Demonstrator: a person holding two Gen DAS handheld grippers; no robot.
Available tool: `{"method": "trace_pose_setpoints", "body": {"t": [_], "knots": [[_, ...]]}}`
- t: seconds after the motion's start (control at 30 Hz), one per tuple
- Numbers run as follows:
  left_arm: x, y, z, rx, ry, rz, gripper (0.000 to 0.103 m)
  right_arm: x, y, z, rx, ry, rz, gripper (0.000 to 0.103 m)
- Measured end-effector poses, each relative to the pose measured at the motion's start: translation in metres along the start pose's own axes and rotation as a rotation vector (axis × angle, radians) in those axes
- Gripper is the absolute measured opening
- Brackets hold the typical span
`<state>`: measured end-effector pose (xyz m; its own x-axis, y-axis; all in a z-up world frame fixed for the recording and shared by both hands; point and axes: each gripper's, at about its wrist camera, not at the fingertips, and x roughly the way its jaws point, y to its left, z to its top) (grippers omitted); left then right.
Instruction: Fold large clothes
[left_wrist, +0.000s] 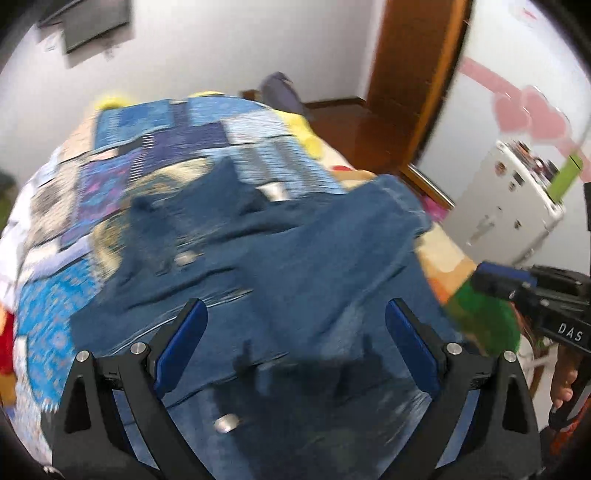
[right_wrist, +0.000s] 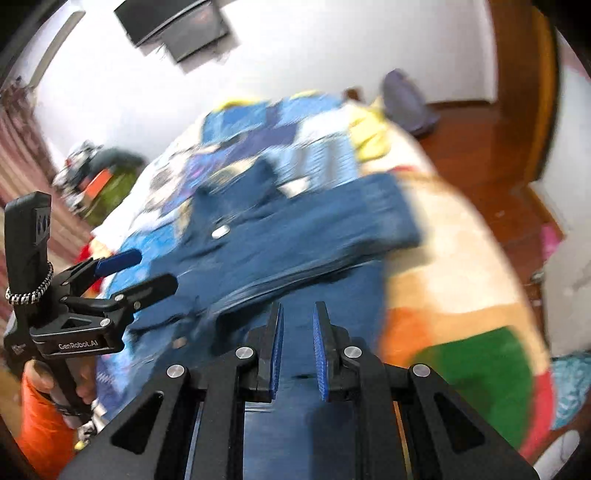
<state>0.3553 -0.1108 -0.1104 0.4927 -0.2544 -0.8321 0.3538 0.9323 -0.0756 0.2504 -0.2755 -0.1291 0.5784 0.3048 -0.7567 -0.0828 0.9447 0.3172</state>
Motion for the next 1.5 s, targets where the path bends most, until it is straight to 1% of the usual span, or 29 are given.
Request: {"method": "trace_pose_setpoints", "body": {"t": [0.07,0.13,0.23,0.27,0.3,0.37,0.4,0.43,0.47,0.5,0.53,0.57,0.63,0.67,0.77,0.83,0.87,0.97,1.03,1.07,1.1,1.13,1.2,1.27,1.3,1.33,1.37,1.43,1.5], "knots": [[0.022,-0.023,0.012,0.042,0.046,-0.025,0.098,-0.014,-0.026,0.000,0.026,-0.035,-0.067,0.012],[0.043,-0.044,0.022,0.084,0.078,-0.043,0.098,-0.022,-0.050,-0.004,0.058,-0.049,-0.099,0.012],[0.078,-0.072,0.034,0.130,0.128,-0.061,0.098,-0.023,-0.084,-0.011,0.133,-0.025,-0.112,0.012],[0.091,-0.081,0.038,0.146,0.144,-0.068,0.096,-0.022,-0.094,-0.015,0.151,-0.013,-0.114,0.012],[0.098,-0.087,0.039,0.154,0.152,-0.066,0.092,-0.020,-0.103,-0.019,0.168,-0.001,-0.120,0.012],[0.116,-0.096,0.043,0.166,0.169,-0.027,0.074,-0.013,-0.112,-0.026,0.188,0.022,-0.129,0.012],[0.121,-0.098,0.045,0.168,0.168,-0.015,0.070,-0.010,-0.116,-0.029,0.196,0.033,-0.127,0.012],[0.125,-0.099,0.048,0.169,0.164,-0.024,0.068,-0.007,-0.119,-0.031,0.205,0.044,-0.116,0.012],[0.127,-0.100,0.051,0.163,0.151,-0.042,0.057,-0.001,-0.117,-0.033,0.207,0.050,-0.109,0.012],[0.127,-0.101,0.054,0.161,0.141,-0.053,0.049,0.003,-0.117,-0.034,0.206,0.058,-0.104,0.012],[0.125,-0.101,0.056,0.156,0.134,-0.065,0.029,0.008,-0.114,-0.034,0.204,0.063,-0.103,0.012],[0.119,-0.102,0.060,0.148,0.118,-0.055,0.019,0.012,-0.111,-0.033,0.198,0.068,-0.099,0.012],[0.104,-0.098,0.065,0.142,0.066,-0.039,0.012,0.018,-0.106,-0.030,0.184,0.073,-0.091,0.012],[0.094,-0.094,0.068,0.138,0.037,-0.041,0.011,0.021,-0.102,-0.028,0.173,0.073,-0.085,0.012],[0.048,-0.065,0.079,0.094,-0.059,-0.045,0.009,0.028,-0.087,-0.020,0.123,0.075,-0.072,0.012],[0.018,-0.044,0.082,0.064,-0.120,-0.036,0.003,0.030,-0.072,-0.011,0.065,0.063,-0.088,0.012],[-0.004,-0.028,0.083,0.048,-0.163,-0.023,0.003,0.031,-0.067,-0.008,0.040,0.059,-0.099,0.012],[-0.048,0.010,0.083,0.003,-0.254,0.032,0.002,0.033,-0.042,0.008,-0.048,0.027,-0.126,0.012],[-0.078,0.042,0.078,-0.044,-0.303,0.061,0.002,0.035,-0.029,0.017,-0.079,0.008,-0.115,0.012],[-0.086,0.052,0.075,-0.057,-0.311,0.075,0.002,0.037,-0.021,0.022,-0.090,0.000,-0.109,0.012],[-0.093,0.067,0.071,-0.085,-0.310,0.098,0.002,0.038,-0.015,0.026,-0.097,-0.005,-0.104,0.012],[-0.095,0.078,0.067,-0.106,-0.296,0.097,0.002,0.042,-0.009,0.031,-0.110,-0.006,-0.102,0.012],[-0.090,0.095,0.061,-0.141,-0.240,0.062,0.002,0.048,0.001,0.036,-0.122,-0.009,-0.104,0.012],[-0.078,0.102,0.052,-0.156,-0.189,0.053,0.005,0.055,0.004,0.036,-0.094,-0.002,-0.105,0.012],[-0.070,0.102,0.048,-0.148,-0.163,0.059,0.007,0.057,0.003,0.034,-0.080,0.003,-0.099,0.012],[-0.060,0.098,0.044,-0.133,-0.133,0.065,0.018,0.064,0.002,0.030,-0.062,0.019,-0.084,0.012],[-0.048,0.092,0.042,-0.114,-0.098,0.059,0.033,0.071,0.000,0.027,-0.055,0.037,-0.079,0.012],[-0.033,0.079,0.036,-0.094,-0.055,0.019,0.050,0.091,-0.007,0.018,-0.071,0.105,-0.122,0.012],[-0.013,0.059,0.034,-0.066,-0.017,-0.030,0.055,0.110,-0.015,0.008,-0.092,0.163,-0.181,0.012]]}}
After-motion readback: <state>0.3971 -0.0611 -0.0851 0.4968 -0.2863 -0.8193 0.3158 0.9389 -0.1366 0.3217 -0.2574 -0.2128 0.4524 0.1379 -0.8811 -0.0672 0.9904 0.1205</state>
